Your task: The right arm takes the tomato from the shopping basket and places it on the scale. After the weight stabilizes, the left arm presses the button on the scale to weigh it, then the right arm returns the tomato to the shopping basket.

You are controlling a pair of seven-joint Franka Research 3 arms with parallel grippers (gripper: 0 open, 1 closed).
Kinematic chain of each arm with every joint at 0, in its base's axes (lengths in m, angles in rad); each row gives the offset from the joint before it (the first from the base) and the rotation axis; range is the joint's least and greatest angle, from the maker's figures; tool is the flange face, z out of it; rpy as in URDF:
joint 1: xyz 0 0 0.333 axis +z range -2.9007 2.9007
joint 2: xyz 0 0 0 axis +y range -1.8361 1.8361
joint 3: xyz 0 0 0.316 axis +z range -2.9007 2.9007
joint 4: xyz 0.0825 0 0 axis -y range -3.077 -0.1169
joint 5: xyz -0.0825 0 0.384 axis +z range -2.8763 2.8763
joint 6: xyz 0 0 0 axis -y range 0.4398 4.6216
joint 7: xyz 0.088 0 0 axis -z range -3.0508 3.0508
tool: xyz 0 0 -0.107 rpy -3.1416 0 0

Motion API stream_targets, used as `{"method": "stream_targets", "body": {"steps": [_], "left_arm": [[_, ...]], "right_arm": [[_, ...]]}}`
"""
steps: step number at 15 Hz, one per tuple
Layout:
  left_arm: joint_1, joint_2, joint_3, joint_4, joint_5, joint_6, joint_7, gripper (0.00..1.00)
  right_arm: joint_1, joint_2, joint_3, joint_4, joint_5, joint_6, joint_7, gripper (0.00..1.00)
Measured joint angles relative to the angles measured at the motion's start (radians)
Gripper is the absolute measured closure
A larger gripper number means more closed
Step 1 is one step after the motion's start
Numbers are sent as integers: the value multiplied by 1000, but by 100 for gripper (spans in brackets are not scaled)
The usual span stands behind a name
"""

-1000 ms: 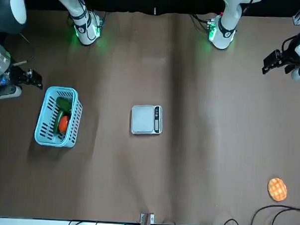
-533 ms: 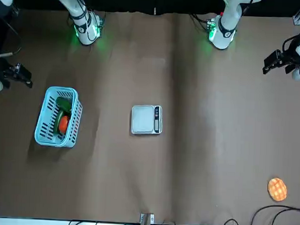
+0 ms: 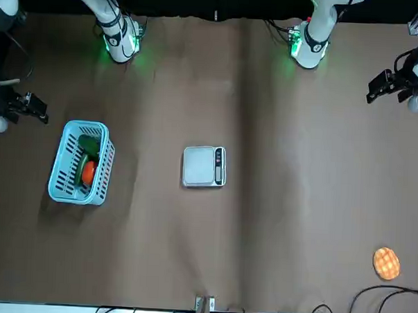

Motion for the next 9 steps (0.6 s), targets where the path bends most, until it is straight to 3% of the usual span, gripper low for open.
{"method": "stream_targets", "body": {"steps": [9], "left_arm": [[14, 0, 0, 0, 0, 0, 0, 0]], "right_arm": [[6, -3, 9, 22, 42, -1, 0, 0]]}}
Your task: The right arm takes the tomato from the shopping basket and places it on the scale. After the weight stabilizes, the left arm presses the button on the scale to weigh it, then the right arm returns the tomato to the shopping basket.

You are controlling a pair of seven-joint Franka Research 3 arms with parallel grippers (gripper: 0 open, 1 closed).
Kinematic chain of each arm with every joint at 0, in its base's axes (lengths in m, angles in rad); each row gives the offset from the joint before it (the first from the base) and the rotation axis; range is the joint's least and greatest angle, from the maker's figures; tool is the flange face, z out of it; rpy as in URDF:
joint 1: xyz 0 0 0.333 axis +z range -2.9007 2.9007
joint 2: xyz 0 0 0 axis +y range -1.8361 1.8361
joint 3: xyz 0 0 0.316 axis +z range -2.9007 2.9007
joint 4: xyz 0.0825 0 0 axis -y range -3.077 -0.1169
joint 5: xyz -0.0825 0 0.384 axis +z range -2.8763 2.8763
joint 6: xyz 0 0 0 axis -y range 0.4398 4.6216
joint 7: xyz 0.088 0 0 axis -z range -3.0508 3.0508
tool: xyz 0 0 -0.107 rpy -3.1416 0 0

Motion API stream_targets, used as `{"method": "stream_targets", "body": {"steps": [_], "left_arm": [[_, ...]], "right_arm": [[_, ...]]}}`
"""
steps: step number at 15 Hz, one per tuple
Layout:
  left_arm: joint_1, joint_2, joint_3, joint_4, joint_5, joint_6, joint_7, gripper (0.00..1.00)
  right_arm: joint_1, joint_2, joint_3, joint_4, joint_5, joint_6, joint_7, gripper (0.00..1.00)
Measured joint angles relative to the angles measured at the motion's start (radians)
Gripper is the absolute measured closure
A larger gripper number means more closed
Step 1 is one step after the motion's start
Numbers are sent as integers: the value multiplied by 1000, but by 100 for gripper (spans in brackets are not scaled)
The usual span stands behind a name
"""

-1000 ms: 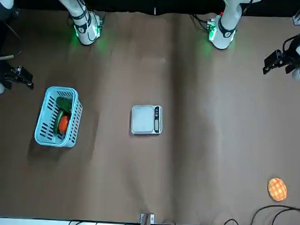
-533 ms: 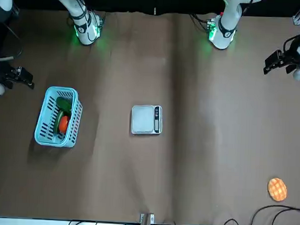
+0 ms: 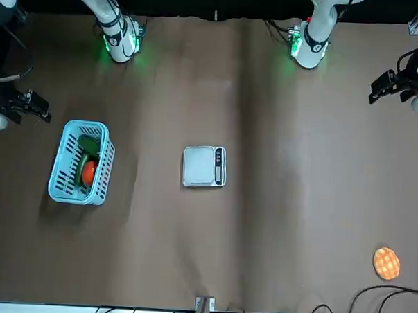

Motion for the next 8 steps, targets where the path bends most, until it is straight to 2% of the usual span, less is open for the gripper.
{"method": "stream_targets", "body": {"steps": [8], "left_arm": [[1, 0, 0, 0, 0, 0, 1, 0]], "right_arm": [[16, -4, 4, 29, 1, -1, 0, 0]]}}
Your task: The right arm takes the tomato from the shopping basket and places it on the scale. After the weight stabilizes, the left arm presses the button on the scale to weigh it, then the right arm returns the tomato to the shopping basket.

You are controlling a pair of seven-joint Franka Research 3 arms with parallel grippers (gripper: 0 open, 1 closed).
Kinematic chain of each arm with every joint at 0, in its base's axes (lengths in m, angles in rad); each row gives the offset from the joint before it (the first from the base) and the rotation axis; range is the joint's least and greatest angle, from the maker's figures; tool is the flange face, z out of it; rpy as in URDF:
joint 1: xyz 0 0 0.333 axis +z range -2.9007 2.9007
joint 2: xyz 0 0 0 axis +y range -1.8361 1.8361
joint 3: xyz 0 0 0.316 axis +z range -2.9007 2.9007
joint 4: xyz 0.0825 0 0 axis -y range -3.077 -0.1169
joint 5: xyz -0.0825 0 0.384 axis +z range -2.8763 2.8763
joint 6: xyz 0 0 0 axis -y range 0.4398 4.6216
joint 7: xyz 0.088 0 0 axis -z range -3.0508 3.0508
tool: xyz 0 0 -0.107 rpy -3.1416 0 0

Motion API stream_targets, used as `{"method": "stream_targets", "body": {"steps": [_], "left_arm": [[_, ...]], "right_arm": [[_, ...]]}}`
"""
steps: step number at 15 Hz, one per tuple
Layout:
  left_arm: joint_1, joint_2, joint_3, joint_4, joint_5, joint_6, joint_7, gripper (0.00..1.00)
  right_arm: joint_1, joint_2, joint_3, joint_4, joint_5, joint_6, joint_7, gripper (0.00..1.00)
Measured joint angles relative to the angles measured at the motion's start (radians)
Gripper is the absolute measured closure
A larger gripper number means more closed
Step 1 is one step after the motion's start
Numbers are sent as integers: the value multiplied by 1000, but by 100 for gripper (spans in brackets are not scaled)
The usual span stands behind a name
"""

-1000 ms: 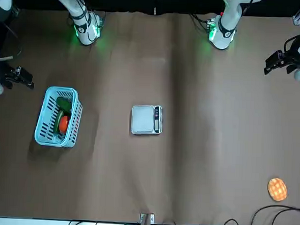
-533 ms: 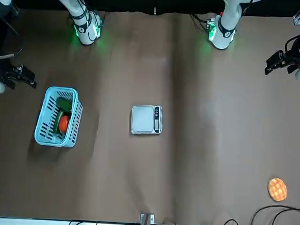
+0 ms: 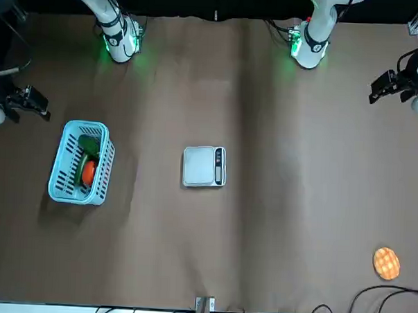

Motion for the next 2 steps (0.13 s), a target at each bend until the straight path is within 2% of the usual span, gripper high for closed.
{"method": "stream_targets", "body": {"steps": [2], "left_arm": [[0, 0, 0, 0, 0, 0, 0, 0]], "right_arm": [[3, 0, 0, 0, 0, 0, 0, 0]]}}
